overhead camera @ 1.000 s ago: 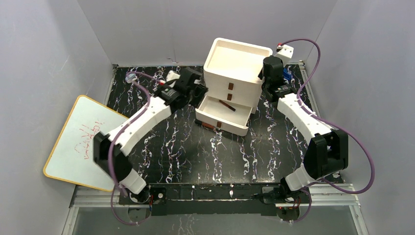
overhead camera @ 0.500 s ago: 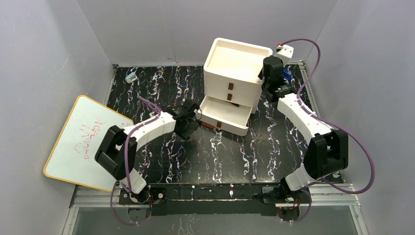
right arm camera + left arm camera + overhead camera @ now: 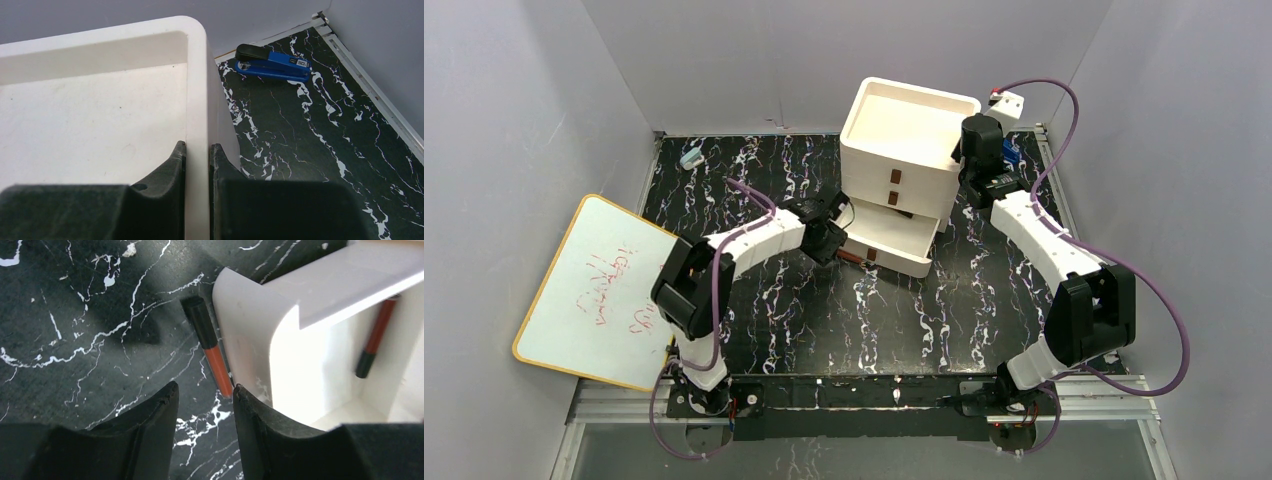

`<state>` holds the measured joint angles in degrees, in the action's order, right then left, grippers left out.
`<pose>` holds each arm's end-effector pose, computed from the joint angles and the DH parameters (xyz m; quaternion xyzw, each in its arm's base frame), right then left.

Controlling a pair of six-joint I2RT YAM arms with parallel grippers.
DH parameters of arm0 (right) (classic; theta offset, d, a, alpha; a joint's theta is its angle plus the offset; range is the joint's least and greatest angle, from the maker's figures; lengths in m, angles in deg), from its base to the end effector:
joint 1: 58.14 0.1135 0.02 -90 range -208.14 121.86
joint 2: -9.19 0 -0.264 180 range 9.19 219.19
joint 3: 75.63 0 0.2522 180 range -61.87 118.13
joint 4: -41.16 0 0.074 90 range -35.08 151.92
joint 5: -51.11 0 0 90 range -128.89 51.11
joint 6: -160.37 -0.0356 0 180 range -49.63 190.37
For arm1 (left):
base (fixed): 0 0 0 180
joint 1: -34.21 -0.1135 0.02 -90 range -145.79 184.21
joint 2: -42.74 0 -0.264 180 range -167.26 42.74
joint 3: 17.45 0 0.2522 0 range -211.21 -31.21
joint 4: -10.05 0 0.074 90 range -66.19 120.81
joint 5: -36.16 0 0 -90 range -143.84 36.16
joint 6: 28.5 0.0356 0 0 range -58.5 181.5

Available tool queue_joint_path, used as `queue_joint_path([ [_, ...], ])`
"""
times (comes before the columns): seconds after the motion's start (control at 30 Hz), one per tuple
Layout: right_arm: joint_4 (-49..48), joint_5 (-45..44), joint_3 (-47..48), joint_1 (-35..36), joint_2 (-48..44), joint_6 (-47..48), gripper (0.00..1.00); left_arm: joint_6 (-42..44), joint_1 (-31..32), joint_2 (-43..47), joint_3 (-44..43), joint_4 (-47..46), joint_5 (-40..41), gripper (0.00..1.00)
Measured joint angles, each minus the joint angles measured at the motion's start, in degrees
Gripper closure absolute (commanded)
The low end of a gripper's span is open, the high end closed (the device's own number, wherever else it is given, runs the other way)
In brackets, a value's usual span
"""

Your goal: Organize the makeup

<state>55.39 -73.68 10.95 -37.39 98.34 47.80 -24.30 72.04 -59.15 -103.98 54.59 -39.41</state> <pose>0.3503 0.1110 0.3363 0.1904 0.7632 -0.0131 0.6174 0.2992 -0.2211 0.2112 -0.4192 0.8621 -0.1698 0.2286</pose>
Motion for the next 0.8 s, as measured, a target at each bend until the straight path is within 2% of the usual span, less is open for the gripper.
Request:
queue_joint_path([
  [0.8,0.0,0.0,0.0,0.0,0.0,0.0,0.99,-0.9,-0.1,-9.4,-3.9,1.0,-1.3,0.60],
])
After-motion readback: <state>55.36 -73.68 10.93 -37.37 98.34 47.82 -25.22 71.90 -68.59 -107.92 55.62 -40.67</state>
